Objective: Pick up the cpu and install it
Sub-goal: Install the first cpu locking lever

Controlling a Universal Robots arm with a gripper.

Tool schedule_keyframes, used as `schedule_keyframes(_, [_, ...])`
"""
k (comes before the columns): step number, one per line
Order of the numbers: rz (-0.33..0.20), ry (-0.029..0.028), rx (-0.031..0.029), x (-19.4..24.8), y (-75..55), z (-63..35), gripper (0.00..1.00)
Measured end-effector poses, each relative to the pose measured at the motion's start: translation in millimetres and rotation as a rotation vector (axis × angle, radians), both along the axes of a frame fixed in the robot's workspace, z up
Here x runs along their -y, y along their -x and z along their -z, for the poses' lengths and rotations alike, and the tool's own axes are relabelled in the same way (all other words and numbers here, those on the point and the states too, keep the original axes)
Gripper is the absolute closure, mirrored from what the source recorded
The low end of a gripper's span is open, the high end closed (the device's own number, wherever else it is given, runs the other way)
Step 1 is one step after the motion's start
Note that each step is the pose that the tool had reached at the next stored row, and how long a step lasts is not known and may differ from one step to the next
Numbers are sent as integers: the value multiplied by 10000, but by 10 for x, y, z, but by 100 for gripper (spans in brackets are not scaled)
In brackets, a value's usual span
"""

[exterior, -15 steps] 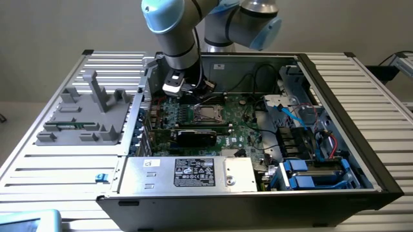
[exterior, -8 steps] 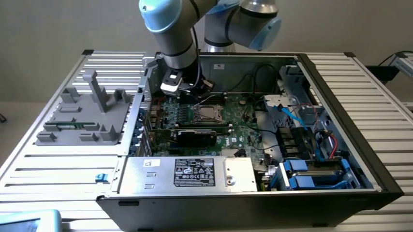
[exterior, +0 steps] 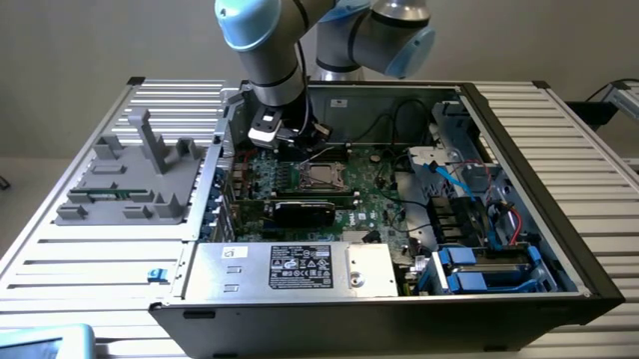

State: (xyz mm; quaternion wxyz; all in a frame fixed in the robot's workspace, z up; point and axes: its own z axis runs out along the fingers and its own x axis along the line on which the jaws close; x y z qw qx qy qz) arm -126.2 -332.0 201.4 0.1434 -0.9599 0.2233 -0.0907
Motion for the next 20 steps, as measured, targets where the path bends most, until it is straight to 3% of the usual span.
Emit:
schedule_keyframes(10, [117,10,83,0,-1,28,89])
schedule_keyframes(20, [286,63,96,0,-26,50,89])
